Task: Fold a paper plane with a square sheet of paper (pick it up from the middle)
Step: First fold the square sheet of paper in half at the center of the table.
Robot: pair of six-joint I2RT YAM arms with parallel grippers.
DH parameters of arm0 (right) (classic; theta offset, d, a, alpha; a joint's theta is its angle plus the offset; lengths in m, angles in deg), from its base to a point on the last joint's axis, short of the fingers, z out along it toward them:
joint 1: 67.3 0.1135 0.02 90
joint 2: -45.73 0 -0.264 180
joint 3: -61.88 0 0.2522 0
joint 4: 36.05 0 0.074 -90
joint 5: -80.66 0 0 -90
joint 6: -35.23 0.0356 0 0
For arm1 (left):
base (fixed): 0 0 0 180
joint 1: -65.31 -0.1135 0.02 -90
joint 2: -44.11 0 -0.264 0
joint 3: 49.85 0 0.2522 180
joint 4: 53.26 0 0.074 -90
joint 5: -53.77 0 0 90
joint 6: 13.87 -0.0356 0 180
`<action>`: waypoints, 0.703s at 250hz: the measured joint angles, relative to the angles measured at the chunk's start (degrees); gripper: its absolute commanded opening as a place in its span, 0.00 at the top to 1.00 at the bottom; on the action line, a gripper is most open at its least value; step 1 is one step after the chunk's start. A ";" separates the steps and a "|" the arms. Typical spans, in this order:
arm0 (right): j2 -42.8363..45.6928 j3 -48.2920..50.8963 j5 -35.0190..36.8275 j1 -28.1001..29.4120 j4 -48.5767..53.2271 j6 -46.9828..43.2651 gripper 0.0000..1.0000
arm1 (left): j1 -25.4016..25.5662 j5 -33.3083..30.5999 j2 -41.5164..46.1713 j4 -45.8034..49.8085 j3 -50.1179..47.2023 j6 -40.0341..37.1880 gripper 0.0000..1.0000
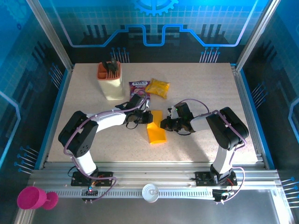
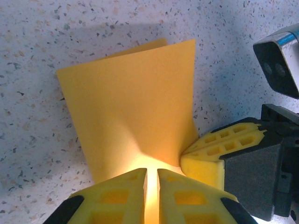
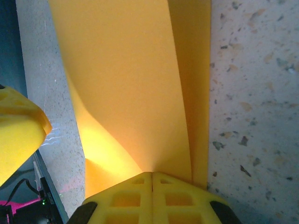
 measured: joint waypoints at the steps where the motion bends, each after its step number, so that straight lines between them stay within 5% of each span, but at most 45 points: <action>1: 0.00 0.00 0.00 0.00 0.00 0.00 1.00 | 0.00 -0.02 -0.02 -0.02 0.00 0.00 0.86; 176: -0.46 0.00 -0.96 -0.35 -0.39 0.00 1.00 | -1.66 -0.04 -6.97 -5.42 -0.76 0.07 0.93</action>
